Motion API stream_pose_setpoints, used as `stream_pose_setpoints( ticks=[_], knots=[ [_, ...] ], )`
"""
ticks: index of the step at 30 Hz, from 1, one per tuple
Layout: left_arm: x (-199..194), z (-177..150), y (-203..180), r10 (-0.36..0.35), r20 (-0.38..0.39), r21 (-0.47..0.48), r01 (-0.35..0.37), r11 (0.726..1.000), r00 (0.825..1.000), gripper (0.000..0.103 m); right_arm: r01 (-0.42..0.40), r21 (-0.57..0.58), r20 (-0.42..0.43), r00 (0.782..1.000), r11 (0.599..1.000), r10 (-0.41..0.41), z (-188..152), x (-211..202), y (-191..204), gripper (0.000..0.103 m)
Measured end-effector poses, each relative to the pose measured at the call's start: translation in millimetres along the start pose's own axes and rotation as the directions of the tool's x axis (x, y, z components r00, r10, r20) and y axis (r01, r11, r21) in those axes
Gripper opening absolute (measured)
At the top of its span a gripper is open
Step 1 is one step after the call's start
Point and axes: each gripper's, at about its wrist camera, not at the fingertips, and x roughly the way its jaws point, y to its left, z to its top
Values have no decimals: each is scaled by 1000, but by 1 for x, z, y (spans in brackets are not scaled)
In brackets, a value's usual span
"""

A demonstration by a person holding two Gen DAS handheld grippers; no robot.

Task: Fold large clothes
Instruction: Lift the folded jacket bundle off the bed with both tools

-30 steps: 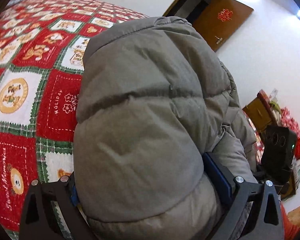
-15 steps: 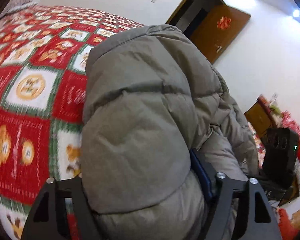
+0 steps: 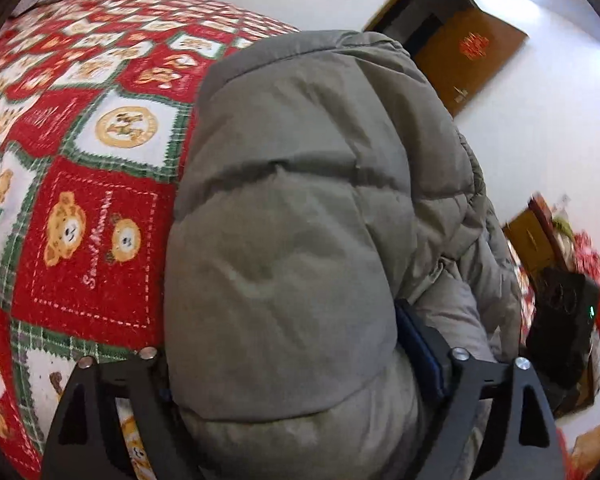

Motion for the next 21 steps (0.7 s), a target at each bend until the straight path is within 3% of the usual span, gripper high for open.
stream_pose_setpoints(
  ticks=[3,5,7,12,14,16,21],
  knots=[
    [2,-3,5,-41,17,10,41,999,999,93,-13,27,14,1000,1000,12,0,0,-3,64],
    [0,-5,8,-60,32,5,60,998,998,93,49,3,12,999,999,-49,0,0,8,67],
    [-2,-10,6,-63,56,31,61,998,996,91,114,-50,12,993,992,-113,1,0,23,63],
    [-14,-19,17,-128,99,-7,130,992,987,68,228,-183,54,974,956,-222,1,-2,56,46],
    [-19,-18,19,-150,119,-40,155,987,982,63,264,-244,83,964,933,-251,0,-3,70,42],
    [-27,-18,13,-148,140,-44,156,987,979,62,270,-270,104,962,924,-251,0,-7,76,38],
    [-40,-7,-12,-140,174,0,142,990,975,61,225,-219,147,970,949,-196,8,-30,63,35]
  ],
)
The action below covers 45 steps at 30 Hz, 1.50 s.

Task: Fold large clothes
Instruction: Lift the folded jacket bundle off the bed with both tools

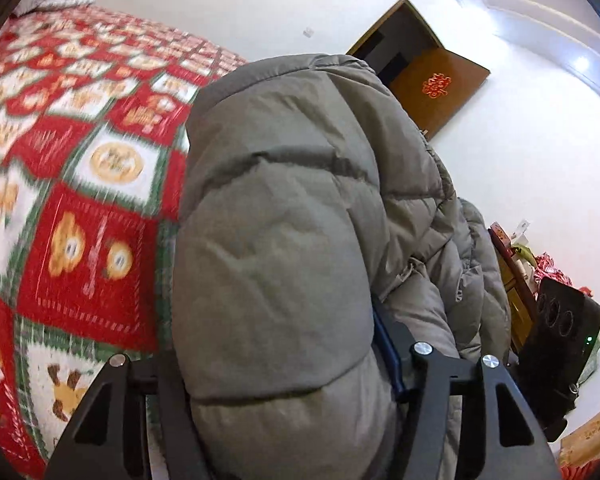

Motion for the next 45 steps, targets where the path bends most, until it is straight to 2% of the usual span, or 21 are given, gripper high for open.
stream_pose_setpoints(
  ticks=[4,10,15,22,33,36,43,45],
  knots=[
    [6,16,-34,28,6,67,-28,997,1000,60,-8,61,47,999,998,5,-1,-21,-21,35],
    [41,33,-77,82,-14,165,-78,983,997,60,1,185,81,997,983,-16,-9,-44,-58,35],
    [56,24,-95,67,-62,193,-54,980,996,59,42,258,81,995,965,-65,-24,-64,-76,35],
    [75,21,-117,12,-107,180,7,984,994,59,109,261,84,987,959,-135,-21,-86,-84,35],
    [112,26,-161,-52,-159,183,81,980,986,59,203,283,107,965,937,-241,-22,-118,-110,35],
    [125,25,-169,-62,-179,179,95,979,982,59,225,288,102,959,931,-263,-20,-118,-108,35],
    [145,27,-180,-73,-204,162,107,981,976,59,272,268,89,948,924,-305,10,-80,-65,35],
    [152,30,-182,-74,-205,155,107,982,976,59,286,254,87,945,924,-316,16,-76,-64,35]
  ],
)
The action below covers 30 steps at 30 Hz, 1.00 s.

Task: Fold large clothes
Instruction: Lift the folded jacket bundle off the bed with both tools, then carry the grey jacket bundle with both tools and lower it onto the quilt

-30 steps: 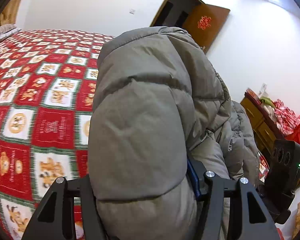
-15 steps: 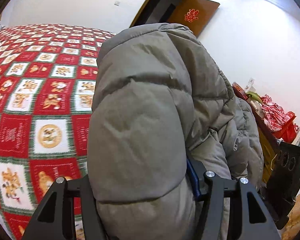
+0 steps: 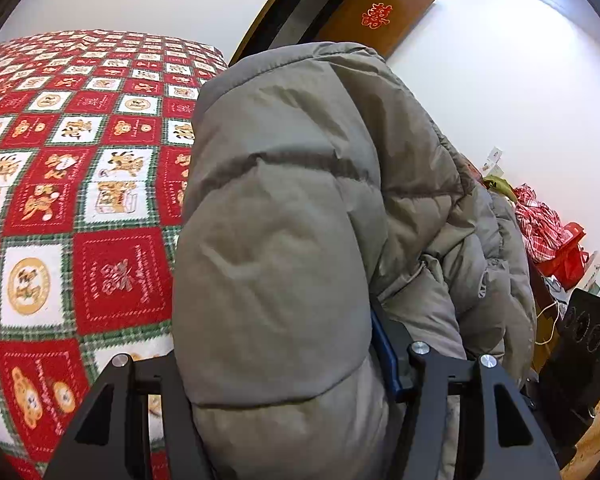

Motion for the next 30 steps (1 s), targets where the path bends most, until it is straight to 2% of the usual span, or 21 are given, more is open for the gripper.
stream_pose_setpoints(
  ticks=[3,5,11,16,24,28,30],
  knots=[
    [13,11,1,-3,-9,-20,3,1000,1000,59,19,-24,-4,1000,1000,-19,8,8,14,35],
    [24,18,4,1,-26,-45,-2,999,1000,59,28,-35,-17,999,999,-29,10,17,10,35],
    [60,28,14,60,-71,-67,-65,996,996,59,31,-25,-72,997,999,-32,16,54,13,35],
    [76,31,31,88,-103,-112,-99,989,991,59,-2,-26,-121,993,1000,-1,24,85,20,35],
    [87,46,35,177,-100,-101,-187,977,979,59,-118,130,-165,977,984,139,34,141,-4,37],
    [96,48,32,213,-108,-78,-222,972,971,59,-195,267,-177,953,944,247,28,159,-26,39],
    [104,47,28,257,-95,-40,-262,964,962,63,-231,350,-181,934,908,308,29,167,-39,39]
  ],
)
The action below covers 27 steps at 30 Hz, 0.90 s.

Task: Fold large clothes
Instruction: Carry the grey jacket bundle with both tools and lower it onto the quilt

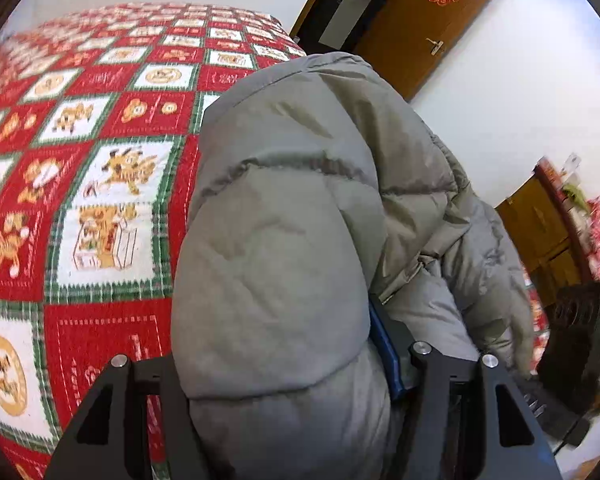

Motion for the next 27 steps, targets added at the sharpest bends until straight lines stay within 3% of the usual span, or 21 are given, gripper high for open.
stream_pose_setpoints(
  ticks=[5,8,11,14,17,19,20,21,25,26,27],
  knots=[
    [8,-6,-3,66,38,33,-68,997,997,67,-12,17,-22,1000,1000,12,5,3,1,38],
    [7,-8,-2,69,48,57,-72,996,996,71,16,0,2,1000,1000,-16,3,-4,10,45],
    [3,-10,-1,70,60,72,-75,995,996,73,152,-52,79,986,987,-148,-6,-28,24,71],
    [2,-8,-7,104,71,84,-110,990,992,74,255,-105,172,957,961,-235,-16,-61,36,73],
    [1,-5,-16,146,86,109,-154,982,986,74,342,-176,258,921,923,-292,-12,-85,61,62],
    [-1,-5,-22,160,96,129,-172,977,982,74,393,-205,323,892,896,-317,-2,-104,70,61],
    [0,-4,-23,167,98,135,-179,975,981,74,376,-223,332,897,899,-293,7,-108,77,61],
    [0,-4,-26,179,99,141,-192,971,979,74,337,-250,302,918,908,-258,16,-105,84,59],
    [2,-4,-34,219,105,166,-234,958,970,74,219,-344,180,970,913,-165,19,-74,98,27],
    [2,-5,-35,224,105,169,-239,956,969,74,202,-345,129,977,916,-167,16,-62,99,25],
    [2,-5,-35,228,106,173,-244,954,968,74,237,-351,89,972,906,-219,16,-46,96,18]
  ],
)
